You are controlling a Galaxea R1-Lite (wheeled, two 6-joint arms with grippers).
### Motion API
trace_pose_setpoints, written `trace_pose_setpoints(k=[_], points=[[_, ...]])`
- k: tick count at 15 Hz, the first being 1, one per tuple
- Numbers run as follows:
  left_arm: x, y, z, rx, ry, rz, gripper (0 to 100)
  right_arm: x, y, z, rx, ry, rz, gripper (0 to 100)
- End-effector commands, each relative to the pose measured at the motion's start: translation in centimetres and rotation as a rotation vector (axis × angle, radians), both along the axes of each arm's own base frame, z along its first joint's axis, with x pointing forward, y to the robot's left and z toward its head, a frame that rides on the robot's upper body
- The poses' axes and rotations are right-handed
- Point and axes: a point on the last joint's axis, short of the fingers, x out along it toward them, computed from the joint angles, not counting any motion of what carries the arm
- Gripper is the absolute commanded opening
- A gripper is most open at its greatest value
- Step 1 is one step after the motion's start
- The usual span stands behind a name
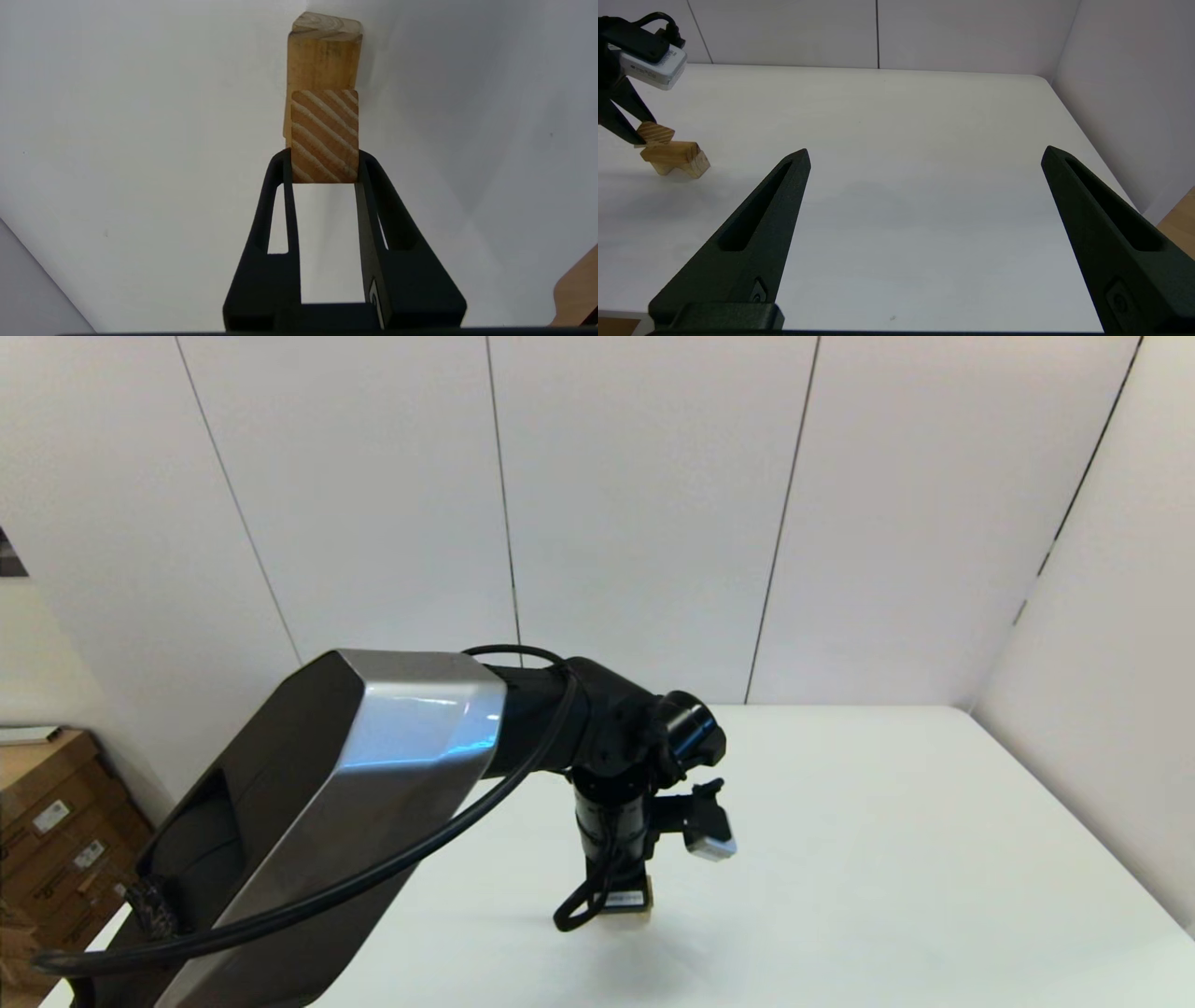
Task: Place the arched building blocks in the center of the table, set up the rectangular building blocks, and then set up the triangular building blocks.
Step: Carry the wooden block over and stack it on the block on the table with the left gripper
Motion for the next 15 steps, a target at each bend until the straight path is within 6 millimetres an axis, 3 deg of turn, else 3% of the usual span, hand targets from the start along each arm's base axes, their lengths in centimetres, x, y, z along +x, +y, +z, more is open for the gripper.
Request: trace_pose_setpoints(k=[1, 15], points=[[0.06, -0.04, -0.04, 0.008, -0.008, -0.042, 0, 0.01, 0.0, -0.04, -0.001, 0.001, 0.001, 100], [0.0, 0.02, -0.43, 0.039, 0.004, -0.106, 0, 0.01, 0.0, -0.04, -0.001, 0.001, 0.001, 100]])
